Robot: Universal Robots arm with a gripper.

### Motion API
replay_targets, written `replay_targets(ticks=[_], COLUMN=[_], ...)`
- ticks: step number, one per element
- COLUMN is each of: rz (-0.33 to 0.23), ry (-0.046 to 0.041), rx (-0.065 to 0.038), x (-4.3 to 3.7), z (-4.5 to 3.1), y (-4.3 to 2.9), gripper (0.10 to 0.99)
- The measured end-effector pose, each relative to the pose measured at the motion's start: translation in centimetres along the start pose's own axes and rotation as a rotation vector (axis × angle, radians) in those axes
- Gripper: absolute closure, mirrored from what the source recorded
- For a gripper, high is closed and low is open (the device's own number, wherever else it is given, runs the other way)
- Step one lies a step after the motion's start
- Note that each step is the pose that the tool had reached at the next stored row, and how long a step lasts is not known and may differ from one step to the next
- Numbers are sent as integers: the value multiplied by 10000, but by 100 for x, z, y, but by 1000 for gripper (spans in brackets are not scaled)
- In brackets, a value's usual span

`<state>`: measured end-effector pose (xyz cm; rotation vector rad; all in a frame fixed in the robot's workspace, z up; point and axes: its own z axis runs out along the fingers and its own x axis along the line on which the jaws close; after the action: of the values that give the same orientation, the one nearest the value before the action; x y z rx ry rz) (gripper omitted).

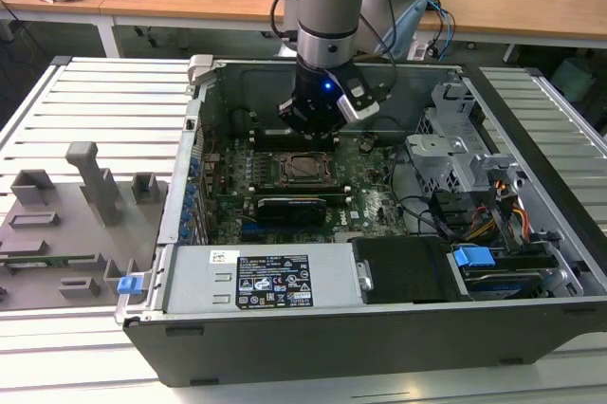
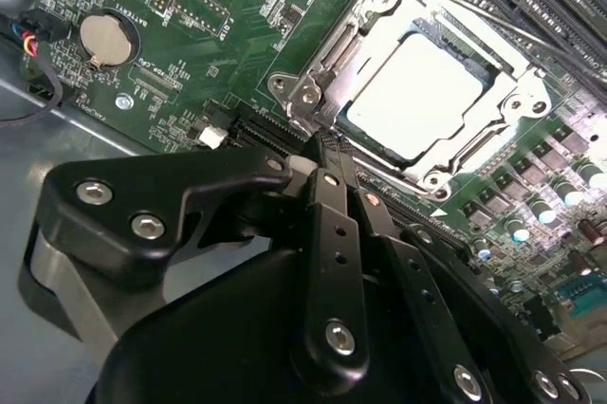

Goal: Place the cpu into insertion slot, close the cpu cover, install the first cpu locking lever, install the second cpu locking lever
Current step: 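Install the first cpu locking lever, then install the second cpu locking lever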

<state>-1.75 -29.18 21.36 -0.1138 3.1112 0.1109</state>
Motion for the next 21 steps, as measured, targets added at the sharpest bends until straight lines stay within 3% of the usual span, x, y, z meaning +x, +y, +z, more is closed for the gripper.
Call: replay_targets(ticks=[4,7,8,10,13,15,17,21], rz=[1,1,1,-1,0,-1,1,1], ry=[0,1,-1,1,0,1,0,2], rx=[0,2,0,1,0,2,0,11], x=[5,2,-1,-3,0,8,13,13], z=[-5,-112,-211,-261,-263,-269,-272,-327], y=[-75,-68,-60,-59,-89,-208,-271,-287], gripper=[980,980,980,980,980,980,980,980])
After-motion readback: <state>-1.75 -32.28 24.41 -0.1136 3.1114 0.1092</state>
